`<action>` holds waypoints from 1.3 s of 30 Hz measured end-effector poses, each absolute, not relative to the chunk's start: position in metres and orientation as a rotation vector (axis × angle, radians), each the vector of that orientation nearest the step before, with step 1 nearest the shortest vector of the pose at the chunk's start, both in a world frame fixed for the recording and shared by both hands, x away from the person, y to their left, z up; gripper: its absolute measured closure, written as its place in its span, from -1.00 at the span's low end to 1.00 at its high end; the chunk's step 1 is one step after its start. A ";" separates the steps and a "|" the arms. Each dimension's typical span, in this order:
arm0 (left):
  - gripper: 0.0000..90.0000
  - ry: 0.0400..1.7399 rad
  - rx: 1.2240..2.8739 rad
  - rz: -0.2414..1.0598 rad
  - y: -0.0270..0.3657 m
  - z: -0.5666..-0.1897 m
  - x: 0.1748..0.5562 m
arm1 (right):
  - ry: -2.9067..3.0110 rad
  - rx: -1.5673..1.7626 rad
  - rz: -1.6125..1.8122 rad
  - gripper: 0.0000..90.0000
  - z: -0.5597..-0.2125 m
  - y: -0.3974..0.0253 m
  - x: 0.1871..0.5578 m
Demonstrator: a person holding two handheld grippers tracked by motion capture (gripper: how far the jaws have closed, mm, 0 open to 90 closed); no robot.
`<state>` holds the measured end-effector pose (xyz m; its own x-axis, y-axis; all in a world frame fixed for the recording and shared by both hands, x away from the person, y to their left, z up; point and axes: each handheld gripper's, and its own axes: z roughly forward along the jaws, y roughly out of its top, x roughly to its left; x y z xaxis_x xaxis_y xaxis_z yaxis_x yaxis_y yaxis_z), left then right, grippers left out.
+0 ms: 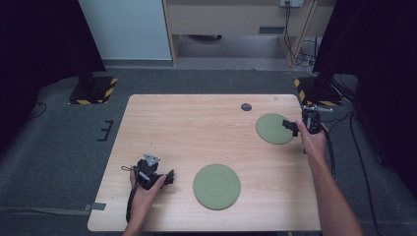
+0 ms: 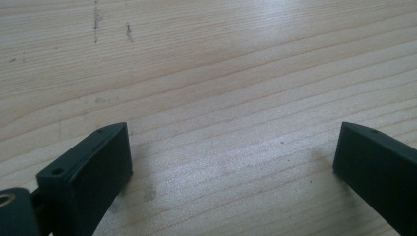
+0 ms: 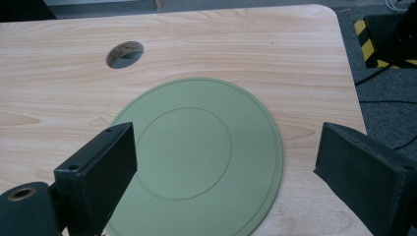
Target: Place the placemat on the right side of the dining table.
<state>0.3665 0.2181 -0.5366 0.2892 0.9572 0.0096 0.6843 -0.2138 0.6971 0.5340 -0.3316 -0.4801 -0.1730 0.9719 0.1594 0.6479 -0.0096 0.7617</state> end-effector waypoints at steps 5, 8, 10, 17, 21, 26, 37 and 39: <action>-0.98 1.461 1.977 0.602 0.218 -0.537 0.367 | 1.867 1.664 1.043 -0.81 -0.471 -0.331 0.527; -0.98 1.461 1.977 0.603 0.218 -0.537 0.367 | 1.874 1.653 1.035 -0.85 -0.466 -0.329 0.523; -0.98 1.461 1.978 0.603 0.218 -0.537 0.367 | 1.873 1.662 1.030 -0.87 -0.464 -0.327 0.519; -0.98 1.461 1.978 0.604 0.218 -0.537 0.366 | 1.869 1.638 1.041 -0.89 -0.457 -0.324 0.502; -0.98 1.461 1.978 0.606 0.218 -0.537 0.366 | 1.876 1.622 1.053 -0.89 -0.456 -0.322 0.493; -0.98 1.461 1.978 0.606 0.218 -0.537 0.366 | 1.888 1.603 1.060 -0.90 -0.456 -0.319 0.486; -0.98 1.461 1.978 0.605 0.218 -0.537 0.366 | 1.930 1.545 1.077 -0.90 -0.454 -0.310 0.476; -0.98 1.461 1.978 0.605 0.218 -0.537 0.366 | 1.939 1.537 1.074 -0.89 -0.455 -0.308 0.473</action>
<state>0.3660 0.2184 -0.5366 0.2903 0.9569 0.0095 0.6834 -0.2143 0.6978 0.4733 -0.3084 -0.4553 -0.2851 0.9506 0.1231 0.6087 0.0804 0.7893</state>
